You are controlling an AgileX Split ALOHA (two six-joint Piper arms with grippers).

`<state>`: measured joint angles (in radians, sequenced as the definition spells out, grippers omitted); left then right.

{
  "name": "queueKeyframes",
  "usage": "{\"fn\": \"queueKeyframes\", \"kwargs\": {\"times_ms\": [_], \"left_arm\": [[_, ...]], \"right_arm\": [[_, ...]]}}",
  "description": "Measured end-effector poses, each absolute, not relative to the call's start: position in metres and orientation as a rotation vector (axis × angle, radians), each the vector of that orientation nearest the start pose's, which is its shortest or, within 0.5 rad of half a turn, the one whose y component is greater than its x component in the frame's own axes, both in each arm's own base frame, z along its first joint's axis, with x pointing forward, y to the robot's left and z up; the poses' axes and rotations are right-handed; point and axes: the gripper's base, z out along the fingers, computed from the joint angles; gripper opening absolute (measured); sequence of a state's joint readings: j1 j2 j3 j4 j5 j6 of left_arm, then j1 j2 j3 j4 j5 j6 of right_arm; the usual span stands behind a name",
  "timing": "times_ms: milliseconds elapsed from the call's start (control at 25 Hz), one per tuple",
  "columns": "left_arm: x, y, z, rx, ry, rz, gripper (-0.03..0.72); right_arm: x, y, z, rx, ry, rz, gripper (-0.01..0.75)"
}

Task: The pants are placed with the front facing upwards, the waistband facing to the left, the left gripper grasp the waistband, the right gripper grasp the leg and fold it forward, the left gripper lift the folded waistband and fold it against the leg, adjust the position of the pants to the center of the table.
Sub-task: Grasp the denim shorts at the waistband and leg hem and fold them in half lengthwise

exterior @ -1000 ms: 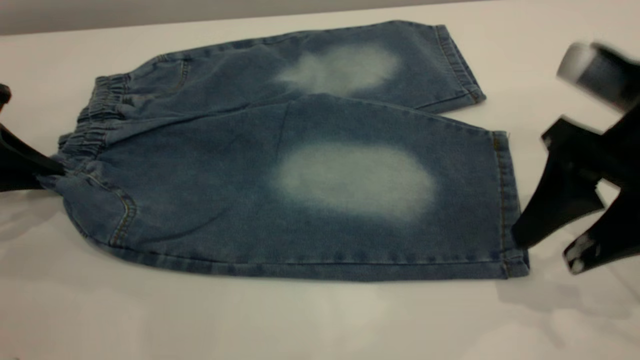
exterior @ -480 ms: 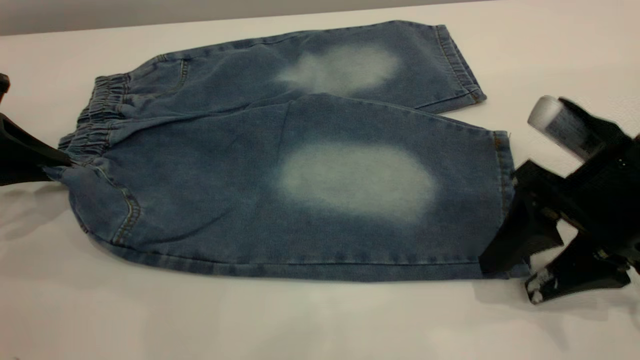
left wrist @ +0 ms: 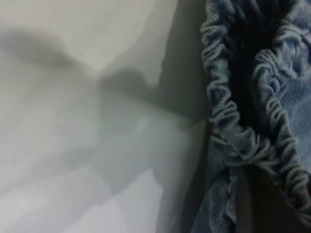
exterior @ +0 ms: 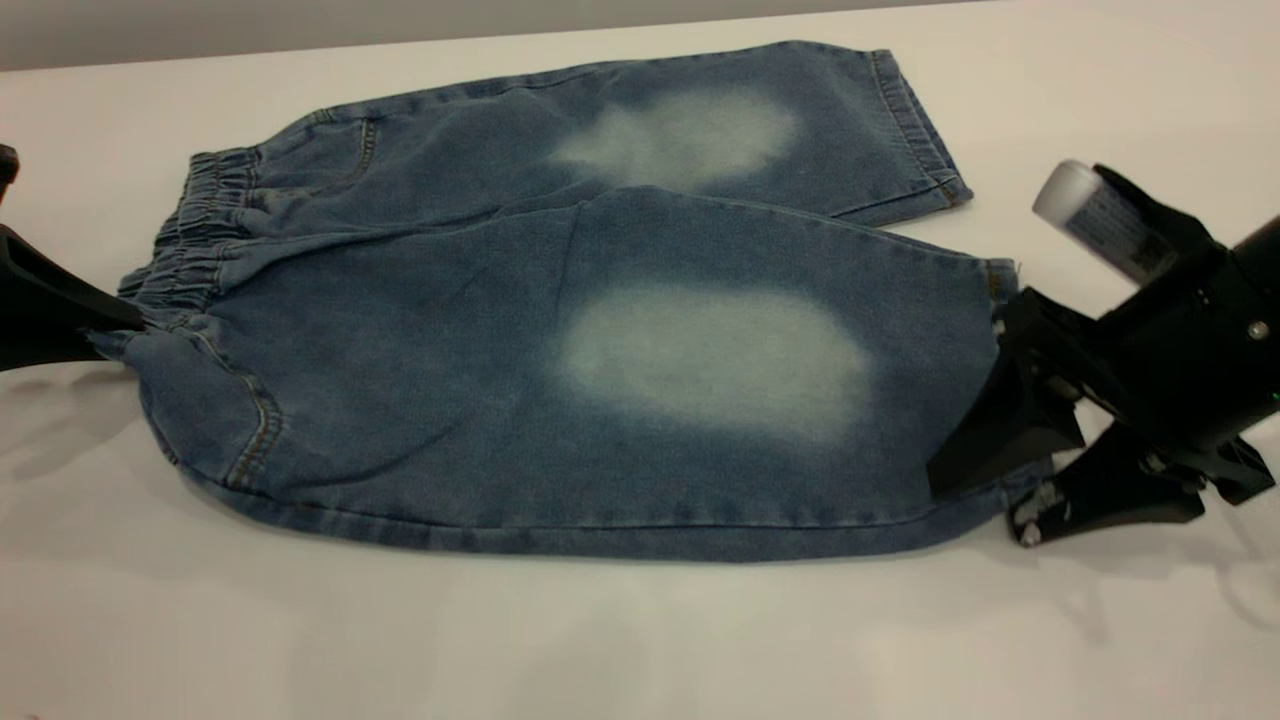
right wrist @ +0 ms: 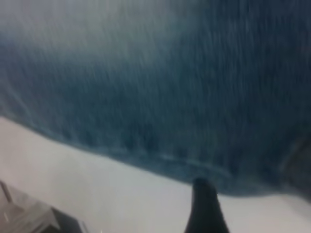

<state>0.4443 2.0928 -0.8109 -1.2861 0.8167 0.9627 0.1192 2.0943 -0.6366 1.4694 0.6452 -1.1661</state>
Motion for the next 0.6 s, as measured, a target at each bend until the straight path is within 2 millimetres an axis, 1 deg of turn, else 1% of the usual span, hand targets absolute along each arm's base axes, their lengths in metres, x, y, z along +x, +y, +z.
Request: {"fn": "queueKeyframes", "kwargs": {"times_ms": [120, 200, 320, 400, 520, 600], "left_arm": [[0.2912, 0.0672, 0.0594, -0.827, 2.629, -1.121, 0.114], [0.2912, 0.0671, 0.0594, -0.826, 2.629, -1.122, 0.114], [0.2912, 0.0671, 0.0594, -0.826, 2.629, -1.122, 0.114], [0.2912, 0.0671, 0.0594, -0.826, 2.629, -1.122, 0.114], [0.2909, 0.0663, 0.06, -0.819, 2.629, -1.138, 0.114], [0.2905, 0.0661, 0.06, -0.811, 2.634, -1.139, 0.114]], "right_arm": [[0.248, 0.0844, 0.0346, 0.183, 2.967, 1.005, 0.396], [0.2483, 0.0838, 0.0341, 0.186, 2.968, 0.991, 0.373], [0.2513, 0.0816, 0.0328, 0.255, 2.955, 0.946, 0.284], [0.2534, 0.0799, 0.0319, 0.274, 2.942, 0.911, 0.194], [0.2536, 0.0796, 0.0317, 0.249, 2.938, 0.903, 0.059], [0.2531, 0.0806, 0.0323, 0.24, 2.937, 0.923, 0.027]]}}
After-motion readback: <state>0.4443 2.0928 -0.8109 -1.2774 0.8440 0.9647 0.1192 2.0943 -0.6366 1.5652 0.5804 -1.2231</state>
